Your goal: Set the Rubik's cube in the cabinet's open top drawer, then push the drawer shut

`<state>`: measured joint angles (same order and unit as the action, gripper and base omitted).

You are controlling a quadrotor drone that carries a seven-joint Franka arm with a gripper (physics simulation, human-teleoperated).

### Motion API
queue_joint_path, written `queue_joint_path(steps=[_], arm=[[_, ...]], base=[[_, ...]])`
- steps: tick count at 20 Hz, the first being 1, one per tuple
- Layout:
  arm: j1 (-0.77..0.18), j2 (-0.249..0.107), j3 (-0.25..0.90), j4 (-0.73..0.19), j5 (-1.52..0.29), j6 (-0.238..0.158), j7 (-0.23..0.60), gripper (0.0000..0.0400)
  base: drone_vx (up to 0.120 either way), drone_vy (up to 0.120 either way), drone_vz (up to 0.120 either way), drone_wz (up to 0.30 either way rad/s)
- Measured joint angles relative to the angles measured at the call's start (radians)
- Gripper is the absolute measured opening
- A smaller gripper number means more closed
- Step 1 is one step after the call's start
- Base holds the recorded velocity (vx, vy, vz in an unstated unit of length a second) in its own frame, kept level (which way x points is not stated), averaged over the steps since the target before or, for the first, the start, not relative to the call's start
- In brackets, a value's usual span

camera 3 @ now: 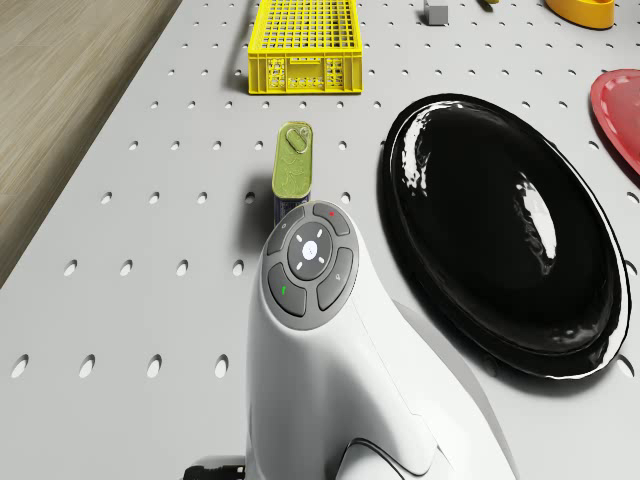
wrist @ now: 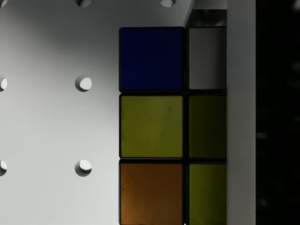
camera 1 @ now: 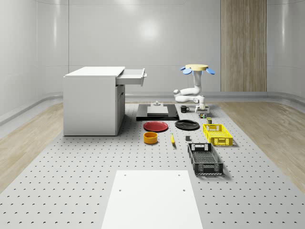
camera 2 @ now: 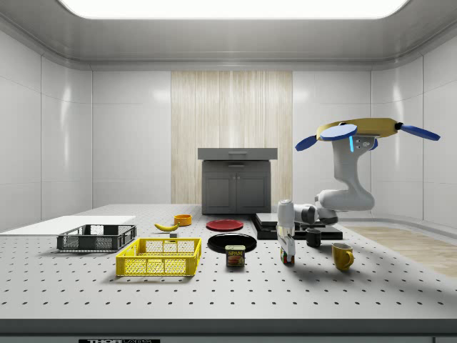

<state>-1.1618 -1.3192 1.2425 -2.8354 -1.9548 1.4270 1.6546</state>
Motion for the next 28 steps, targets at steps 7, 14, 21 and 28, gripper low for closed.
queue_joint_path(steps=[7, 14, 21, 28], arm=[[0.0, -0.02, -0.001, -0.005, 0.006, 0.018, 0.005, 0.0367], [-0.004, -0.037, 0.001, -0.005, 0.013, 0.033, 0.01, 0.0332], [-0.009, -0.049, 0.027, -0.01, 0.041, 0.036, 0.017, 0.0326], [-0.018, -0.057, 0.123, -0.024, 0.136, 0.013, 0.033, 0.0325]], base=[[0.0, 0.0, 0.0, 0.0], [0.0, 0.0, 0.0, 0.0], [0.0, 0.0, 0.0, 0.0], [0.0, 0.0, 0.069, 0.0]])
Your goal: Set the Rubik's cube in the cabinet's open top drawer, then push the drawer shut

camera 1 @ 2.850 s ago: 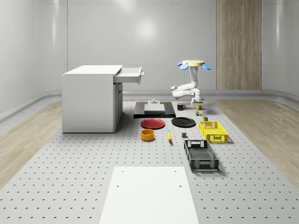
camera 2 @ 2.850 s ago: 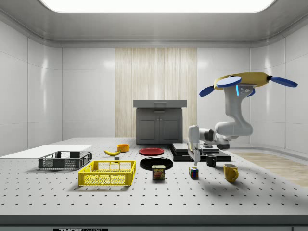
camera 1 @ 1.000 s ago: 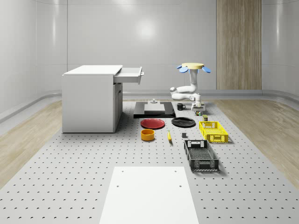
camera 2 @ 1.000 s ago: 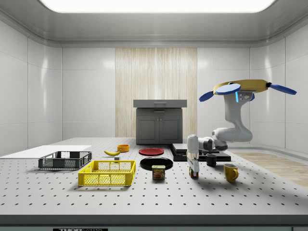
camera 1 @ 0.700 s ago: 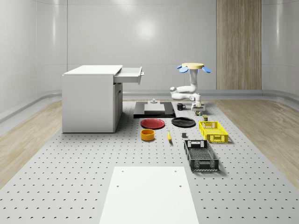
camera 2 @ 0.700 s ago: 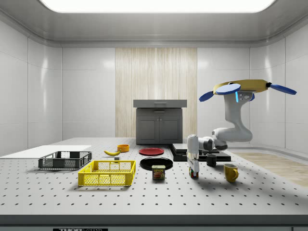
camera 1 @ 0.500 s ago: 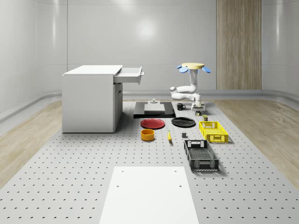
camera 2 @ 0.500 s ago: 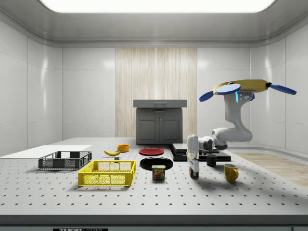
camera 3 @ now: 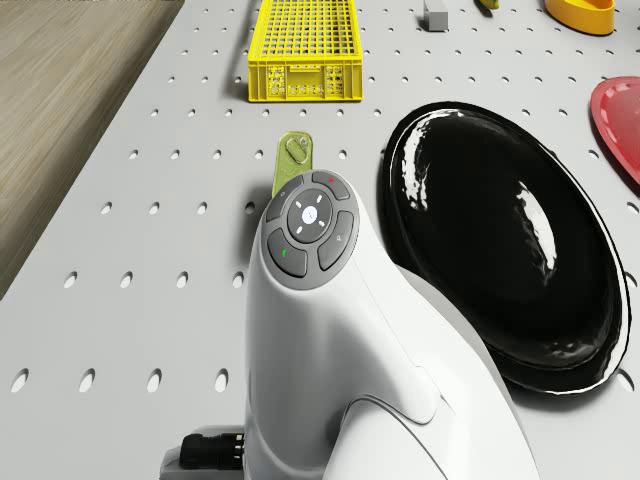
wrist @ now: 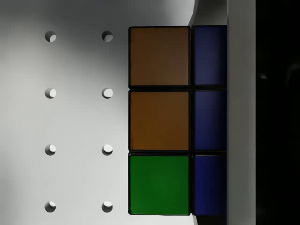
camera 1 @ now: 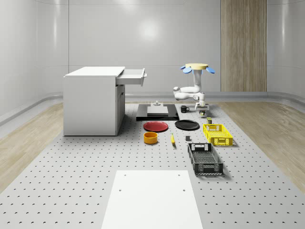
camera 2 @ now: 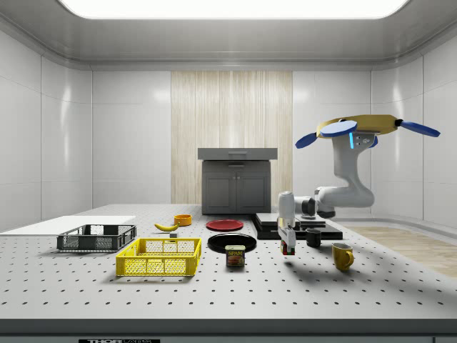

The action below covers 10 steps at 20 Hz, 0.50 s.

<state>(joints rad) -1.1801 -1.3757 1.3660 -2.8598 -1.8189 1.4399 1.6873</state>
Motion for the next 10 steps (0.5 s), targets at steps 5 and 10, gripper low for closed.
queue_joint_path(steps=[5, 10], arm=[[-0.007, -0.012, 0.039, -0.003, 0.04, 0.001, 0.008, 0.0325], [-0.011, -0.028, 0.054, -0.003, 0.06, 0.011, 0.012, 0.0325]], base=[[0.0, -0.048, 0.12, 0.0], [0.08, -0.12, 0.12, 0.0]])
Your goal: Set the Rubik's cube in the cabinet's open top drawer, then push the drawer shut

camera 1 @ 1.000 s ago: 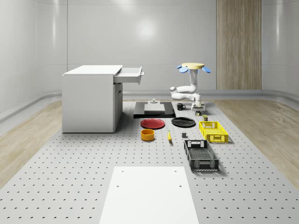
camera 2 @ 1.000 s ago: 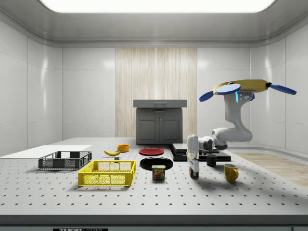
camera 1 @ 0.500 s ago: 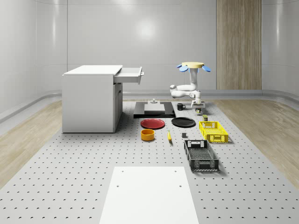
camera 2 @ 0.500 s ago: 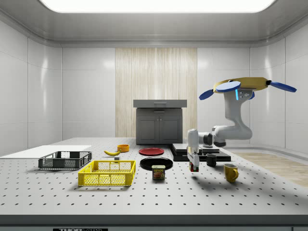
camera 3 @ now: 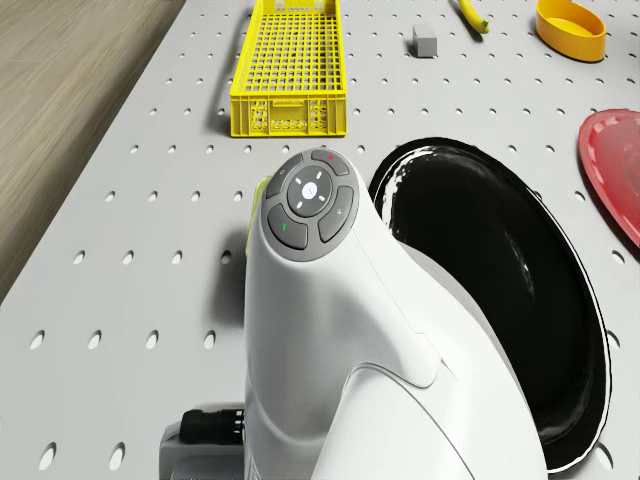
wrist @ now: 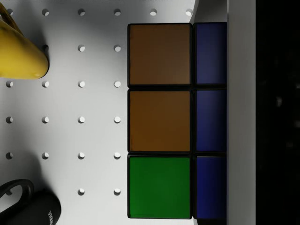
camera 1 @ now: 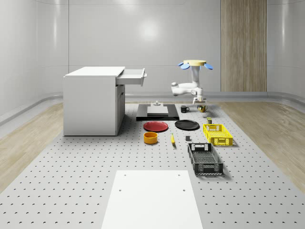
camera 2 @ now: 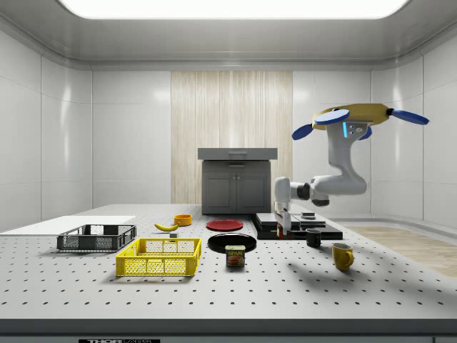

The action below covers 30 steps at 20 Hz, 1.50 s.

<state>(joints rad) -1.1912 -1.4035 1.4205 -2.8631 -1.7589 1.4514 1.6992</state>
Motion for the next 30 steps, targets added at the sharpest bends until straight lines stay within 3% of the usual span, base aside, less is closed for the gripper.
queue_joint_path(steps=[10, 30], arm=[[-0.006, -0.032, 0.01, 0.001, 0.019, 0.028, 0.005, 0.0325], [-0.013, -0.085, 0.018, 0.002, 0.041, 0.077, 0.012, 0.0325]], base=[[0.112, -0.12, 0.12, 0.0], [0.0, -0.12, 0.12, 0.0]])
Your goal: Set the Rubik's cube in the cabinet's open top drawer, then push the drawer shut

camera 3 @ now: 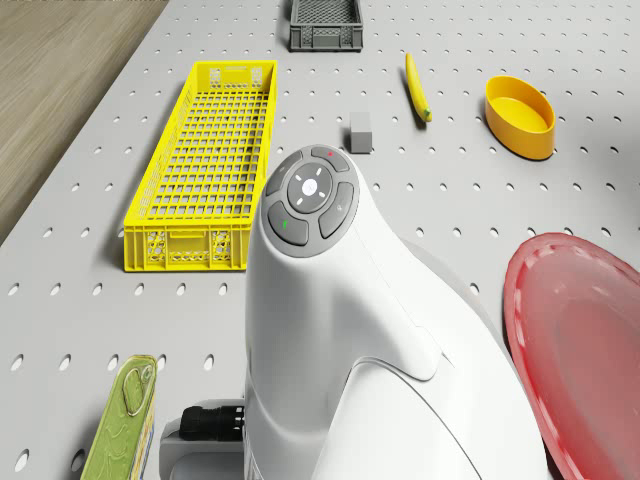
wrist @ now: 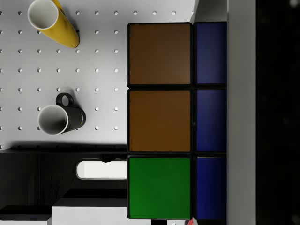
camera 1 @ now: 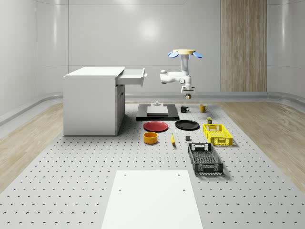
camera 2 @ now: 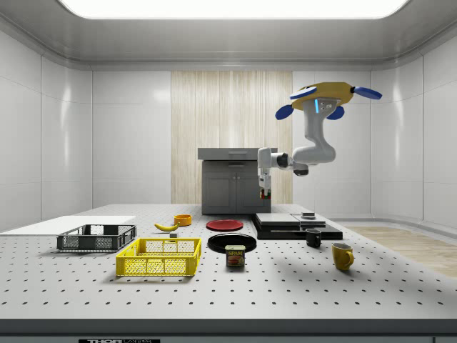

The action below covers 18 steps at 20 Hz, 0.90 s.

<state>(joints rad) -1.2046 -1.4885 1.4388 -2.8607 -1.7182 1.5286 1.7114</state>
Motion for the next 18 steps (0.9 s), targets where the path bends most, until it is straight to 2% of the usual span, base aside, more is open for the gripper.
queue_joint_path(steps=[18], arm=[[-0.005, -0.036, 0.005, 0.001, 0.014, 0.034, 0.004, 0.0325]], base=[[0.0, -0.12, 0.12, 0.0]])
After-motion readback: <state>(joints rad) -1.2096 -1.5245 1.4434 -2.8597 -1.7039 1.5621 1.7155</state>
